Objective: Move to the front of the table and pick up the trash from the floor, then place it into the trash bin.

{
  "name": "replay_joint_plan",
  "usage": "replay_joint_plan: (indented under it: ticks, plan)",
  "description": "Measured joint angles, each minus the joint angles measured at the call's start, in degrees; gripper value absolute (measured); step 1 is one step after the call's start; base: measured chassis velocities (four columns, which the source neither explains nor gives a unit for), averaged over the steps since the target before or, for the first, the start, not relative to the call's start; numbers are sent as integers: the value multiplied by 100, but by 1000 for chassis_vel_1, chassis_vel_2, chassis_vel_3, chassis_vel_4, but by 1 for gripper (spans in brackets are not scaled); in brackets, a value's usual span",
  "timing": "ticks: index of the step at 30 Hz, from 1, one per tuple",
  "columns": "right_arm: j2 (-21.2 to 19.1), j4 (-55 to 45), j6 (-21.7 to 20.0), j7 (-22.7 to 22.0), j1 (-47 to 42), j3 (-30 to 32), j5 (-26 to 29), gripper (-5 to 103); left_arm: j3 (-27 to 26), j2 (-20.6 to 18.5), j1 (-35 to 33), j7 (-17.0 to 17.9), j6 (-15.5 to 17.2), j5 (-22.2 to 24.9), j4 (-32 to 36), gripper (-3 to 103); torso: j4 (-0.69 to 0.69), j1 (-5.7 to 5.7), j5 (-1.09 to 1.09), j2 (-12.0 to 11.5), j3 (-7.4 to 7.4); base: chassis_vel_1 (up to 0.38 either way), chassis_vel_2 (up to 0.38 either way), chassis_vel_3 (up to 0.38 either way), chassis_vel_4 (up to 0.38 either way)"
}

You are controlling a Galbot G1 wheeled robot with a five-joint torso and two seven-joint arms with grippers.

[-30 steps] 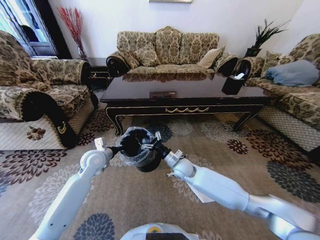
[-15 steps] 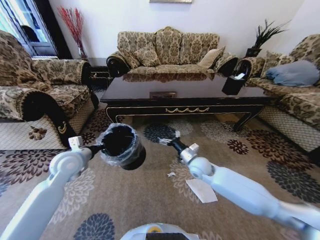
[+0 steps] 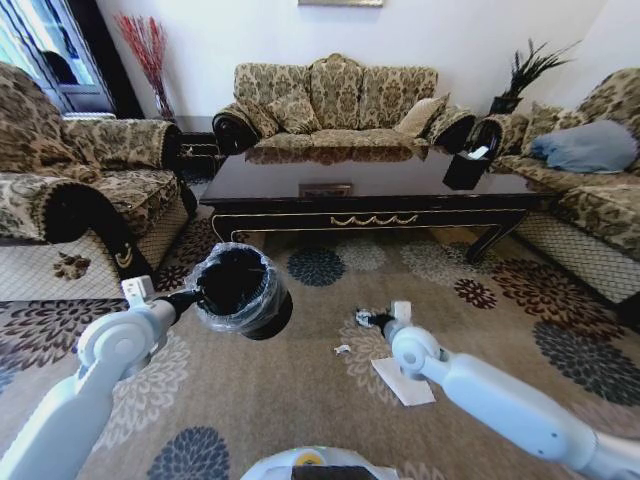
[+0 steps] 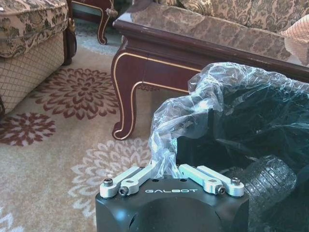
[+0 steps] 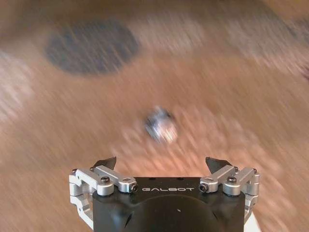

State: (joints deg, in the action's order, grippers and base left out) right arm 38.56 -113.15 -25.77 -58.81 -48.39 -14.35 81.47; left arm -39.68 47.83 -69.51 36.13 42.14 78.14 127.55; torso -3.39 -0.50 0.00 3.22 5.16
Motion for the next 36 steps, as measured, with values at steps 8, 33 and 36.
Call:
replay_joint_plan:
  ticks: [8, 33, 36]
  plan:
    - [352, 543, -474, -376, -991, 525, -376, 100, -296, -119, -139, 22, -1, 101, 130, 2, -1, 0, 0, 0, 1, 0, 0, 0, 0]
    - [1629, 2863, 121, 461, -1087, 1021, -1206, 100, -248, -96, -245, 52, -2, 52, 46, 2, -2, -1, -1, 0, 1, 0, 0, 0, 0]
    - [1728, 3045, 121, 518, -1057, 1063, -1252, 100, -214, -104, -214, 55, -2, 48, 13, 2, -2, -1, 0, 0, 1, 0, 0, 0, 0]
